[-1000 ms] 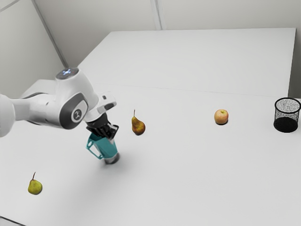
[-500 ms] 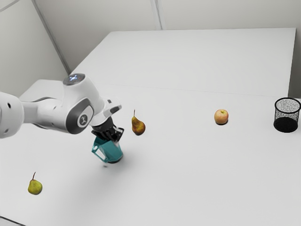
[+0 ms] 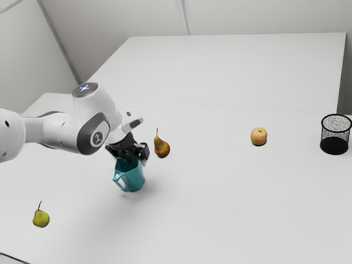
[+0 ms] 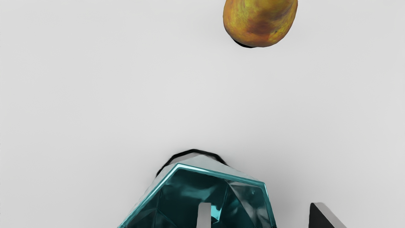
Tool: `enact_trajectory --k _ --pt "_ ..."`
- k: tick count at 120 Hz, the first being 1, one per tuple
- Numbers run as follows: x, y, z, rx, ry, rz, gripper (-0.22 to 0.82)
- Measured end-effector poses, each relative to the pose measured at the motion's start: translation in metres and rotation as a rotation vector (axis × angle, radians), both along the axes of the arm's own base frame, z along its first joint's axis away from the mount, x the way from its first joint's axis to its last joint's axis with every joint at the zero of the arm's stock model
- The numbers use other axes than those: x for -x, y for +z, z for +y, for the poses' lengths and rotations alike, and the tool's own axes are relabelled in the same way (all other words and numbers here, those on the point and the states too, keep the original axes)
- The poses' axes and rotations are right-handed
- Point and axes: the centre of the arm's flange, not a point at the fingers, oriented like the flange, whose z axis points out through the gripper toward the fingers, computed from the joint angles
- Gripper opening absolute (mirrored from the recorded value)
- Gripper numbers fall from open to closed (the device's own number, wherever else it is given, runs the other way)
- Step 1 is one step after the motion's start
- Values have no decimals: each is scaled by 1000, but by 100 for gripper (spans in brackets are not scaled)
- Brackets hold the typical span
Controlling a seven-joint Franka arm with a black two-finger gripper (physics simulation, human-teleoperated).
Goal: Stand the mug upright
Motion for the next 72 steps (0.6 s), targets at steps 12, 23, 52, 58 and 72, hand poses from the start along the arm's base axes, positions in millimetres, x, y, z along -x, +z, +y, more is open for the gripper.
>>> enact_trajectory --k 12,23,52,58,72 --pt "1 12 -3 -2 -7 -25 39" --pt "-1 27 -8 -3 -18 -48 46" --pt "-35 106 -29 13 -49 -31 54" --pt "-43 121 -31 18 -52 -15 55" --pt "-56 148 -32 24 -57 35 57"
